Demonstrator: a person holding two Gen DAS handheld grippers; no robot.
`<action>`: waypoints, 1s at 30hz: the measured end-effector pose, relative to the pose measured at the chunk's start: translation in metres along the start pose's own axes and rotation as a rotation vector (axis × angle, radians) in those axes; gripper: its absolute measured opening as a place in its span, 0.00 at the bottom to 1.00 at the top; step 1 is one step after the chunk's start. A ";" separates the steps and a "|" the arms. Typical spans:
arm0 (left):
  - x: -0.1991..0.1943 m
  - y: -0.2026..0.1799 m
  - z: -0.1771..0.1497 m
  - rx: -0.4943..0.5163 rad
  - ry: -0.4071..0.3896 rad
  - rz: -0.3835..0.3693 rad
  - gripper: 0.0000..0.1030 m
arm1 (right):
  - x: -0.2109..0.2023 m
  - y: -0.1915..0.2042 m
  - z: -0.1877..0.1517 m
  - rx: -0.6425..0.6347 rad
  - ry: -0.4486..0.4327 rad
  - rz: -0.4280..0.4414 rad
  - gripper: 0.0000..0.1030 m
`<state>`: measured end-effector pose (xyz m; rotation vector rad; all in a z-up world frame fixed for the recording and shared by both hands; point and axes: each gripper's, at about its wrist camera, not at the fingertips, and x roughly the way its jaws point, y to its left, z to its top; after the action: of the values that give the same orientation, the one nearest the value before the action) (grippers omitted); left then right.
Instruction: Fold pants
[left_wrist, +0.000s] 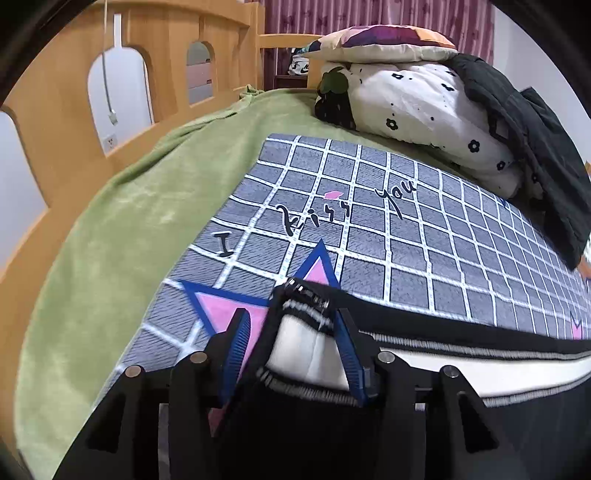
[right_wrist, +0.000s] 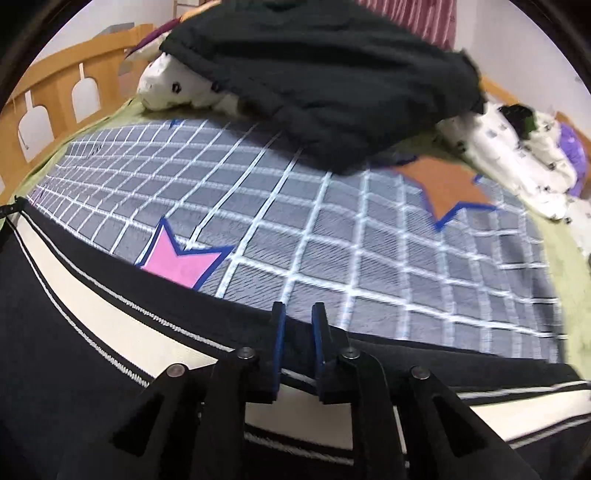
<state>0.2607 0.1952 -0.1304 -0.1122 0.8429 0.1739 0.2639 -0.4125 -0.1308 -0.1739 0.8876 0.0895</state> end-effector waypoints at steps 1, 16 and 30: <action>-0.009 0.002 -0.003 0.007 -0.010 0.003 0.50 | -0.012 -0.008 -0.001 0.021 -0.028 -0.022 0.19; -0.097 0.068 -0.110 -0.196 0.062 -0.137 0.61 | -0.018 -0.037 -0.010 0.241 0.079 -0.135 0.26; -0.044 0.101 -0.129 -0.589 0.066 -0.433 0.53 | -0.140 0.028 -0.024 0.256 -0.005 -0.049 0.39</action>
<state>0.1179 0.2675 -0.1859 -0.8485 0.7928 0.0053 0.1532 -0.3903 -0.0405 0.0430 0.8806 -0.0697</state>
